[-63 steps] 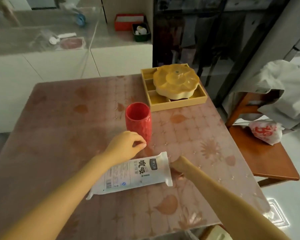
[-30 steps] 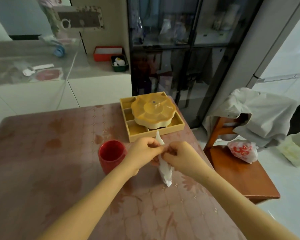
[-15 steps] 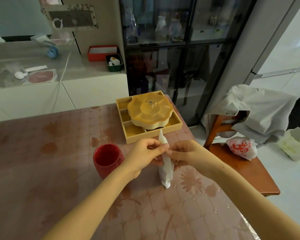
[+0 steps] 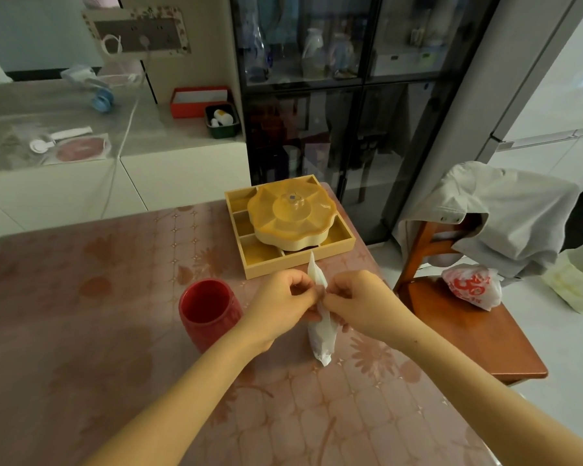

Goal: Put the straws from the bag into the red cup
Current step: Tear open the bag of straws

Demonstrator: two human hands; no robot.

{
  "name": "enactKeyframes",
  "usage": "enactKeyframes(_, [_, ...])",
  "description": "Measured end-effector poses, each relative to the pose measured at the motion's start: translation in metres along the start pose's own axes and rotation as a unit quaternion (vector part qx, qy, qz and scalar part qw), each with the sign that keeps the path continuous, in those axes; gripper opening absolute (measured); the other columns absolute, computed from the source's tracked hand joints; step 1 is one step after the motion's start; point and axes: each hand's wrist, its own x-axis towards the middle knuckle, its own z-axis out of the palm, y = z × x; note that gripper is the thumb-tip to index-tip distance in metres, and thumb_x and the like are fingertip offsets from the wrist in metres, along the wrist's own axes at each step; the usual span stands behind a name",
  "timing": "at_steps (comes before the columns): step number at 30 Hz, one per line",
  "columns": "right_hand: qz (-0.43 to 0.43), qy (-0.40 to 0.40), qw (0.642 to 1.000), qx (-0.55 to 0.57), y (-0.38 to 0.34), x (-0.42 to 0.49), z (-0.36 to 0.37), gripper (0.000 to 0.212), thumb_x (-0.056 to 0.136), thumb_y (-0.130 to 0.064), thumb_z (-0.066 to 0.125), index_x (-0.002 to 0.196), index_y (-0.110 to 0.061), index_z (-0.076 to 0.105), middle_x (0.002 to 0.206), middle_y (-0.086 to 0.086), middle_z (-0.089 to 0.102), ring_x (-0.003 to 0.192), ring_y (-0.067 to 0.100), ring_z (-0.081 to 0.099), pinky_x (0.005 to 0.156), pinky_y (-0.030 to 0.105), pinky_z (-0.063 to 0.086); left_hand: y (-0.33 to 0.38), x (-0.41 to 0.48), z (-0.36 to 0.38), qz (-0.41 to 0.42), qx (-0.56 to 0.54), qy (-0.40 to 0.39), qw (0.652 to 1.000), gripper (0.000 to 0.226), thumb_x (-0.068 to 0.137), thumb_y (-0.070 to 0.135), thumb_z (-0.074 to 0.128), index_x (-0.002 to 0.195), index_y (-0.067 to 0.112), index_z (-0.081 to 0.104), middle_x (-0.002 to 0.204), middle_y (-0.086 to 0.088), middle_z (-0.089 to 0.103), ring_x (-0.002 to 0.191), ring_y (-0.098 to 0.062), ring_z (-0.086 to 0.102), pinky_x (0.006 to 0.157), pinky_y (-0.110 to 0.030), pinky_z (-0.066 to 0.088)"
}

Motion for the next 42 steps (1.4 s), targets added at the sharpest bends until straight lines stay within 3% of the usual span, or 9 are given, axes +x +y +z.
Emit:
enactKeyframes(7, [0.056, -0.046, 0.981, 0.18, 0.006, -0.006, -0.002, 0.024, 0.09, -0.016, 0.054, 0.073, -0.012, 0.07, 0.054, -0.009, 0.06, 0.05, 0.0, 0.056, 0.057, 0.014, 0.049, 0.0, -0.001, 0.003, 0.0, -0.003, -0.021, 1.0, 0.023, 0.087, 0.009, 0.059, 0.066, 0.017, 0.064, 0.07, -0.003, 0.067, 0.07, -0.017, 0.068, 0.067, -0.034, 0.057])
enactKeyframes(12, [0.082, -0.048, 0.967, 0.235, 0.005, -0.009, -0.004, 0.023, 0.089, -0.013, 0.054, 0.082, 0.002, 0.069, 0.068, 0.009, 0.058, 0.057, 0.01, 0.05, 0.062, 0.023, 0.045, -0.001, -0.001, 0.008, 0.007, 0.014, -0.009, 1.0, 0.026, 0.085, 0.01, 0.059, 0.062, 0.022, 0.063, 0.068, -0.001, 0.067, 0.068, -0.018, 0.068, 0.067, -0.034, 0.057])
enactKeyframes(22, [0.105, 0.055, 0.95, 0.288, 0.014, -0.015, -0.009, 0.023, 0.092, -0.013, 0.053, 0.077, -0.005, 0.067, 0.061, 0.002, 0.06, 0.056, 0.009, 0.055, 0.063, 0.024, 0.05, -0.002, -0.006, 0.007, 0.031, 0.065, 0.022, 0.997, 0.027, 0.082, 0.011, 0.06, 0.058, 0.025, 0.061, 0.065, 0.008, 0.066, 0.072, -0.01, 0.065, 0.065, -0.024, 0.053])
enactKeyframes(24, [0.111, 0.112, 0.952, 0.261, 0.023, -0.015, -0.022, 0.022, 0.094, -0.014, 0.052, 0.081, -0.001, 0.065, 0.063, 0.006, 0.059, 0.058, 0.013, 0.056, 0.068, 0.029, 0.053, 0.0, -0.012, 0.0, 0.034, 0.098, 0.018, 0.994, 0.021, 0.081, 0.013, 0.062, 0.062, 0.022, 0.062, 0.068, 0.002, 0.066, 0.074, -0.014, 0.064, 0.067, -0.024, 0.052])
enactKeyframes(27, [0.081, 0.136, 0.98, 0.12, 0.026, -0.019, -0.026, 0.018, 0.092, -0.014, 0.055, 0.077, -0.011, 0.064, 0.067, 0.002, 0.061, 0.058, 0.011, 0.056, 0.059, 0.019, 0.05, 0.01, -0.017, -0.008, 0.076, 0.214, 0.014, 0.974, 0.016, 0.078, 0.017, 0.062, 0.062, 0.018, 0.06, 0.066, 0.003, 0.062, 0.065, -0.005, 0.057, 0.058, -0.014, 0.044])
enactKeyframes(30, [0.021, 0.177, 0.984, -0.012, 0.021, -0.024, -0.024, 0.012, 0.089, -0.014, 0.059, 0.077, -0.019, 0.06, 0.076, -0.001, 0.063, 0.067, 0.011, 0.059, 0.058, 0.013, 0.045, 0.025, -0.018, -0.015, 0.117, 0.296, 0.018, 0.948, 0.016, 0.075, 0.019, 0.063, 0.06, 0.018, 0.056, 0.073, 0.003, 0.06, 0.072, -0.009, 0.056, 0.064, -0.021, 0.046])
enactKeyframes(35, [0.004, 0.183, 0.983, -0.007, 0.009, -0.027, -0.024, 0.008, 0.091, -0.011, 0.057, 0.085, -0.017, 0.06, 0.088, 0.003, 0.065, 0.076, 0.015, 0.064, 0.063, 0.018, 0.051, 0.032, -0.015, -0.024, 0.118, 0.285, -0.013, 0.951, 0.009, 0.078, 0.028, 0.065, 0.077, 0.022, 0.058, 0.092, 0.008, 0.059, 0.087, -0.003, 0.057, 0.072, -0.017, 0.046])
enactKeyframes(39, [0.007, 0.189, 0.982, 0.004, 0.0, -0.031, -0.029, 0.016, 0.09, -0.01, 0.057, 0.08, -0.022, 0.055, 0.085, 0.001, 0.063, 0.069, 0.011, 0.062, 0.058, 0.015, 0.048, 0.019, -0.017, -0.017, 0.067, 0.13, -0.11, 0.983, 0.073, 0.069, 0.056, 0.068, 0.129, 0.043, 0.029, 0.133, 0.026, 0.039, 0.119, 0.011, 0.037, 0.084, -0.002, 0.037])
enactKeyframes(42, [0.008, 0.181, 0.983, 0.008, -0.005, -0.036, -0.037, 0.018, 0.09, -0.012, 0.058, 0.077, -0.024, 0.055, 0.081, -0.004, 0.06, 0.07, 0.012, 0.064, 0.057, 0.013, 0.048, 0.009, -0.016, 0.0, 0.105, 0.117, -0.141, 0.977, 0.114, 0.057, 0.05, 0.081, 0.132, 0.059, -0.004, 0.141, 0.037, 0.01, 0.127, 0.014, 0.021, 0.087, 0.003, 0.03])
